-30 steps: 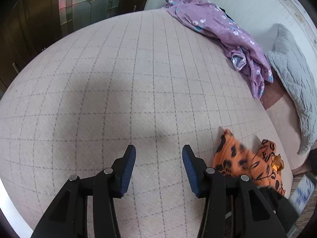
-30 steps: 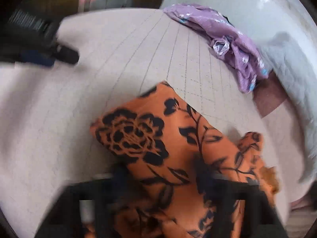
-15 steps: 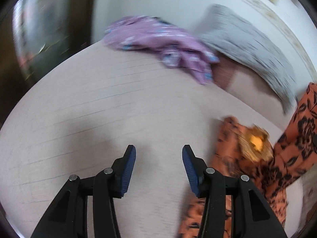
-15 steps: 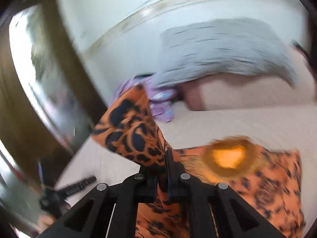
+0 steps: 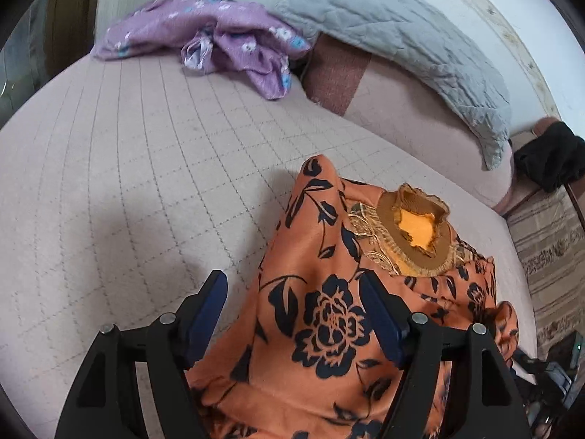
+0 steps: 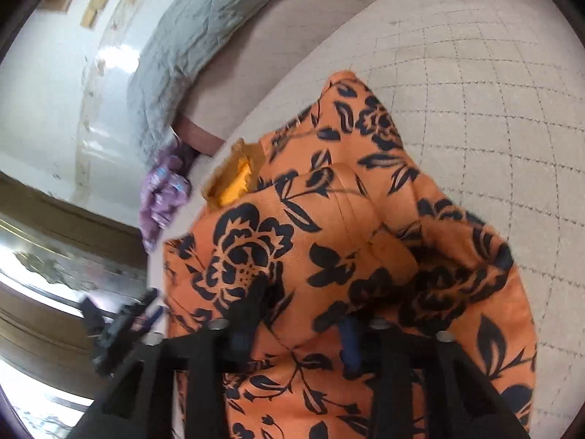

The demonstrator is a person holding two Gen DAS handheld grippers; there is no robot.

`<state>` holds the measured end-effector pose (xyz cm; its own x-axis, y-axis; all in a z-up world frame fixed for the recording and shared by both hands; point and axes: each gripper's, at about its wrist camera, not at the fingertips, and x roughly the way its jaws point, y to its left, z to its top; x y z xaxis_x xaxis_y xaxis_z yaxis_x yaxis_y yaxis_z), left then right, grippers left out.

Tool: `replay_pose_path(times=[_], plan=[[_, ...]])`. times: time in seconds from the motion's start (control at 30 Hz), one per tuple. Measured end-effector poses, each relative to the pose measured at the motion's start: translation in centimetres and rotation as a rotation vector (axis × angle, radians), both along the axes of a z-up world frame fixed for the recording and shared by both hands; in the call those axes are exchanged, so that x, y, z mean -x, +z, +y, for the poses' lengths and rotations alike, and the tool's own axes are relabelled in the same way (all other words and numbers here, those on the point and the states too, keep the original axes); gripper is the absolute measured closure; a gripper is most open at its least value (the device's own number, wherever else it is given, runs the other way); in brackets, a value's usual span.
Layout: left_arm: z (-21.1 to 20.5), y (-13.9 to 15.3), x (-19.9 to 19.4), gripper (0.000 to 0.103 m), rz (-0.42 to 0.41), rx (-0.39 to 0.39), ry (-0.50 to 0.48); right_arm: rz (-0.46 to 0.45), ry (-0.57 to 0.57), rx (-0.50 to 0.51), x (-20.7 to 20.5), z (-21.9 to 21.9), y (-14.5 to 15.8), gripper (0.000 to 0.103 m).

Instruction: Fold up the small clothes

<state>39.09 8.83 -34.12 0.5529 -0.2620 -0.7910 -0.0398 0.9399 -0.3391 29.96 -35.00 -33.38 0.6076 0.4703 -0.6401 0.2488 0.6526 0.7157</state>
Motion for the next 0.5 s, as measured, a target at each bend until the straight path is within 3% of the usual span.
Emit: replay_pose_path(times=[0.17, 0.23, 0.37, 0.43, 0.5], plan=[[-0.6, -0.6, -0.6, 0.028, 0.042, 0.022, 0.019, -0.044, -0.022, -0.134, -0.5, -1.3, -0.2, 0.037], [-1.1, -0.9, -0.4, 0.028, 0.054, 0.012, -0.007, -0.024, -0.031, -0.176, -1.1, -1.8, -1.1, 0.037], [-2.3, -0.1, 0.8, 0.028, 0.021, -0.105, -0.068, 0.047, -0.071, -0.309, -1.0, -3.2, -2.8, 0.037], [-2.1, 0.9, 1.4, 0.028, -0.012, -0.098, -0.059, 0.083, -0.072, -0.360, -1.4, -3.3, -3.4, 0.036], [-2.2, 1.3, 1.2, 0.027, -0.008, -0.077, -0.045, 0.097, -0.054, -0.341, -1.4, -3.2, -3.2, 0.036]])
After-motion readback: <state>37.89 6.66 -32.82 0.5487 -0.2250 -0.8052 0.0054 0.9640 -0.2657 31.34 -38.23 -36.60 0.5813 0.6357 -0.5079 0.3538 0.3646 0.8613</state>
